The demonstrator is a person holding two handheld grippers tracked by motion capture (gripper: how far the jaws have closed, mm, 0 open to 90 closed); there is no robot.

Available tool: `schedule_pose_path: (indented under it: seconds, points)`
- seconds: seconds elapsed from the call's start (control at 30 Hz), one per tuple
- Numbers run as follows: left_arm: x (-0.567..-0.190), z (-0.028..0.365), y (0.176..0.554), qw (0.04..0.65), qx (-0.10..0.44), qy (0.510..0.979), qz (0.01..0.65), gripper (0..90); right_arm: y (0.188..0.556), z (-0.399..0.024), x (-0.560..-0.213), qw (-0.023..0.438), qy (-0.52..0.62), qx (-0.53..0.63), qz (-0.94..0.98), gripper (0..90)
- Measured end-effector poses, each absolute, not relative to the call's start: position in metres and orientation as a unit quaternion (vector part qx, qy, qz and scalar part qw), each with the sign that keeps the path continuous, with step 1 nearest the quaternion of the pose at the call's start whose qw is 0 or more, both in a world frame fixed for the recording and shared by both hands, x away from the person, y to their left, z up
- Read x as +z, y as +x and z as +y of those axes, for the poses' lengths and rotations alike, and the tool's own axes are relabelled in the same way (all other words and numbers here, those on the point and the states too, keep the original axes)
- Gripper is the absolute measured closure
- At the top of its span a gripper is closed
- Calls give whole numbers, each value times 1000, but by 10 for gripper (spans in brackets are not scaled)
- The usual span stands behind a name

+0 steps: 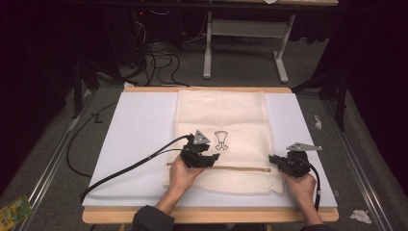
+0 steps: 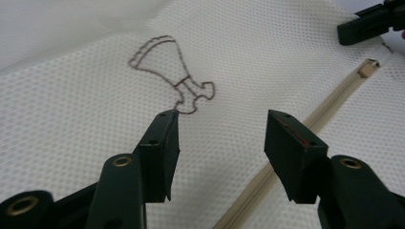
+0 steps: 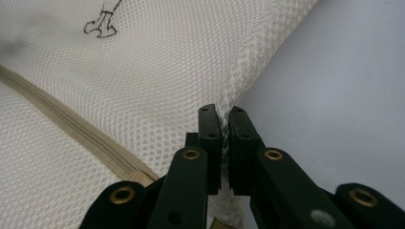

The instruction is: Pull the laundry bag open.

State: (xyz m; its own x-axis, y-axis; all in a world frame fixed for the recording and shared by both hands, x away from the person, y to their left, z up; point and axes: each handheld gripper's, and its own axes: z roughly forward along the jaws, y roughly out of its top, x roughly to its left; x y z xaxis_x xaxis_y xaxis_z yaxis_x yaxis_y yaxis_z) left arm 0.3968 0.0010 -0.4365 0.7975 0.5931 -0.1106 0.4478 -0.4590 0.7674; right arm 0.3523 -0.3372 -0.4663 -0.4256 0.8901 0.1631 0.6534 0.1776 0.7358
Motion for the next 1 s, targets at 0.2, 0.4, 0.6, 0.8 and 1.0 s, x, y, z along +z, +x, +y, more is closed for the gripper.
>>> schedule_pose_path:
  seconds: [0.2,0.4,0.6,0.8,1.0]
  points:
    - [-440,-28,392,425,69,858,280,476,351,-338,-463,153,506,388,755,872]
    - [-440,-49,385,430,54,863,261,490,349,-337,-454,154,502,392,755,874]
    - [-446,-61,384,436,29,862,258,503,349,-337,-452,155,500,397,754,875]
    - [-446,-77,374,437,42,867,237,463,349,-336,-450,153,501,400,752,875]
    - [-447,-89,371,438,15,868,232,493,351,-337,-447,153,499,407,750,877]
